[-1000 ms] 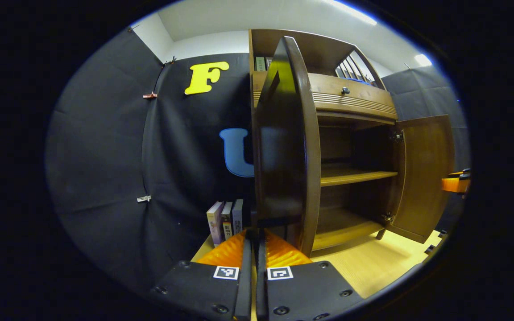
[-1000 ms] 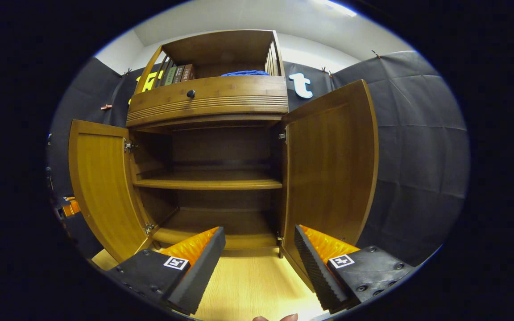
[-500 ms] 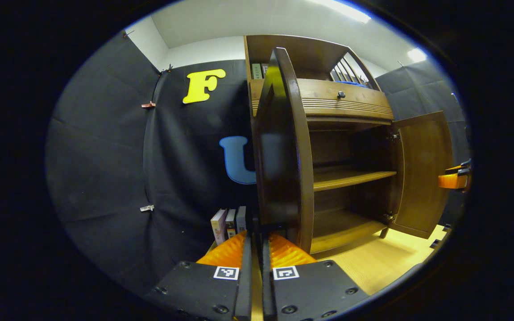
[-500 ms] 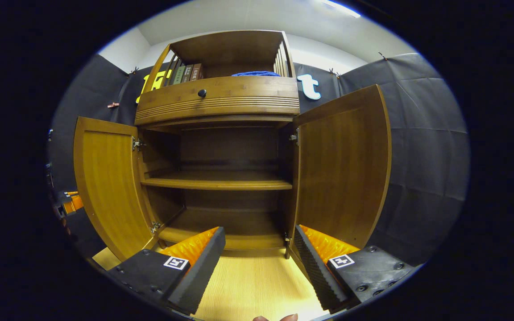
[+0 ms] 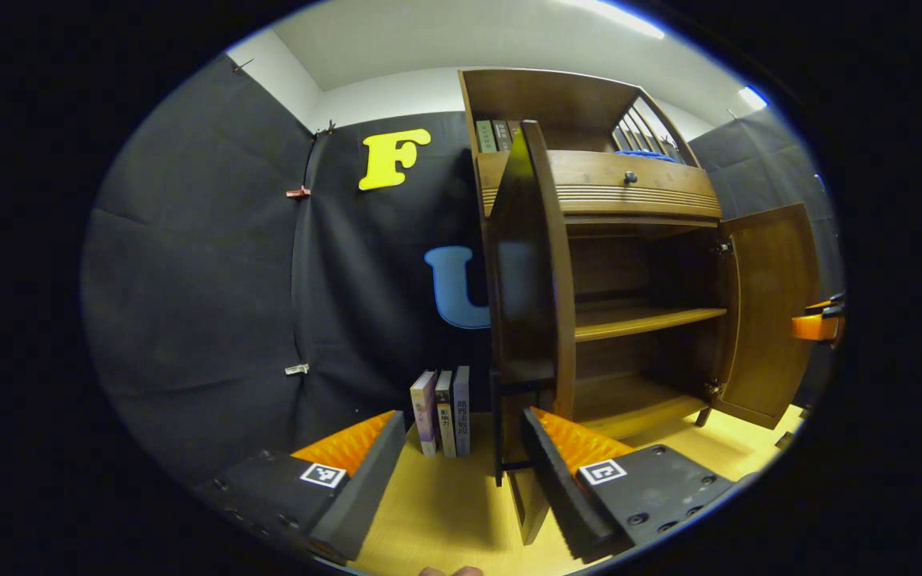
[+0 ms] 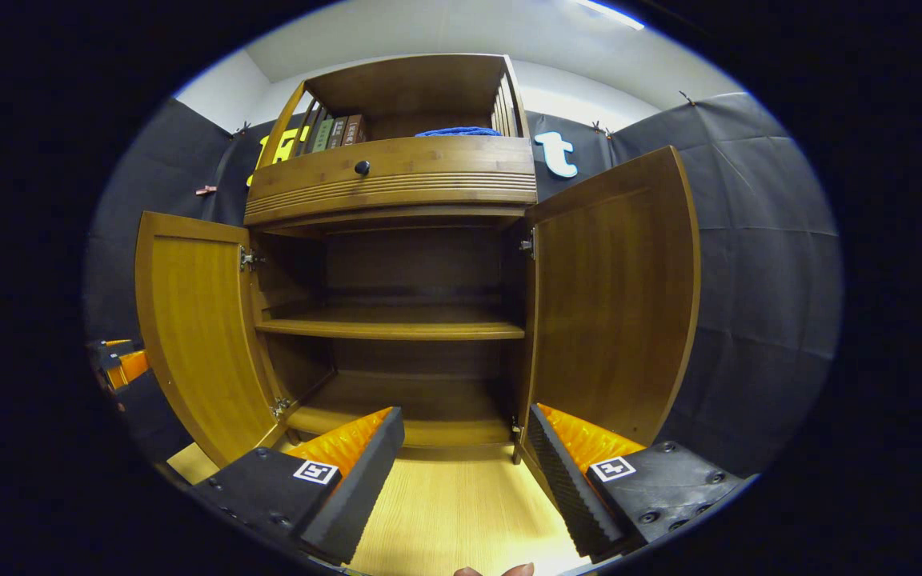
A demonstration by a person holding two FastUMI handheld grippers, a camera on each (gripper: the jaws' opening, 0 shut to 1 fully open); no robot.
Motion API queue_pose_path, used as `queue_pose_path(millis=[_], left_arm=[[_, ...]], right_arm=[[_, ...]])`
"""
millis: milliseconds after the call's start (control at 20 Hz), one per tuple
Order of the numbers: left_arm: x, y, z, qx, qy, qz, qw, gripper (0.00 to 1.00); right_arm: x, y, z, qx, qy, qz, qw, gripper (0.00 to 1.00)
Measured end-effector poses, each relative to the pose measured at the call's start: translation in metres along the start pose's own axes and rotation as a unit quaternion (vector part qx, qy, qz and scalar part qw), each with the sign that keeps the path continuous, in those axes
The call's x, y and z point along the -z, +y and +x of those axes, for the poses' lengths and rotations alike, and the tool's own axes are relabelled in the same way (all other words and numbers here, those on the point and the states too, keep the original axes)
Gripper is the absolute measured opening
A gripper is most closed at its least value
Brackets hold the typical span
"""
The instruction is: Open the right door of the double-door shoe cabinet with the right hand, and open the left door with the left hand.
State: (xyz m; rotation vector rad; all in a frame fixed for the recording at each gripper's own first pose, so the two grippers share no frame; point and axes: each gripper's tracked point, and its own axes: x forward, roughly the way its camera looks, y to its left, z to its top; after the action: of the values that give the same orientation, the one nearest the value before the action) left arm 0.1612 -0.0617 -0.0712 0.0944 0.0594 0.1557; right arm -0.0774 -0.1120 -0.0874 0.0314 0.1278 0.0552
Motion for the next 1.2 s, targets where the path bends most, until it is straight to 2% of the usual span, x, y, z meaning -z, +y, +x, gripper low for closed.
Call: queue_pose_path(millis=[50, 250, 300, 500, 700, 800, 850, 900, 1050, 1100, 1200], left_arm=[[0.000, -0.001, 0.000, 0.001, 0.001, 0.002, 1.000, 0.99], [-0.003, -0.015, -0.013, 0.002, 0.006, -0.006, 1.000, 0.99], [-0.004, -0.021, -0.015, 0.004, 0.006, -0.010, 1.000, 0.97], [-0.010, -0.038, -0.017, -0.009, 0.005, -0.018, 1.000, 0.99], [-0.023, -0.069, -0.006, 0.038, -0.012, -0.012, 0.999, 0.97], [-0.028, -0.084, -0.001, 0.062, -0.014, -0.017, 0.998, 1.00], [-0.031, -0.089, 0.002, 0.070, -0.017, -0.020, 0.997, 0.96], [-0.034, -0.095, 0.005, 0.074, -0.021, -0.023, 0.997, 0.99], [-0.045, -0.103, 0.017, 0.074, -0.037, -0.025, 0.996, 0.99], [-0.048, -0.103, 0.020, 0.073, -0.039, -0.026, 0.996, 0.96], [-0.053, -0.103, 0.025, 0.069, -0.045, -0.031, 0.996, 0.99]], right_arm=[[-0.001, 0.000, 0.002, -0.003, -0.001, -0.001, 1.000, 0.96], [-0.006, -0.001, 0.009, -0.013, -0.005, -0.003, 1.000, 0.96], [-0.007, -0.001, 0.010, -0.016, -0.005, -0.002, 1.000, 0.98], [-0.014, 0.000, 0.010, -0.025, -0.008, 0.001, 1.000, 0.96], [-0.024, -0.001, 0.010, -0.023, -0.018, 0.002, 1.000, 0.98], [-0.032, -0.002, 0.010, -0.017, -0.026, 0.010, 0.999, 0.98], [-0.036, -0.003, 0.009, -0.012, -0.031, 0.013, 0.999, 0.98], [-0.041, -0.004, 0.009, -0.009, -0.036, 0.012, 0.999, 0.96], [-0.052, -0.007, 0.012, 0.003, -0.048, 0.002, 0.999, 0.95], [-0.054, -0.006, 0.014, 0.004, -0.047, 0.002, 0.999, 0.98], [-0.057, -0.002, 0.019, 0.002, -0.045, -0.001, 0.999, 1.00]])
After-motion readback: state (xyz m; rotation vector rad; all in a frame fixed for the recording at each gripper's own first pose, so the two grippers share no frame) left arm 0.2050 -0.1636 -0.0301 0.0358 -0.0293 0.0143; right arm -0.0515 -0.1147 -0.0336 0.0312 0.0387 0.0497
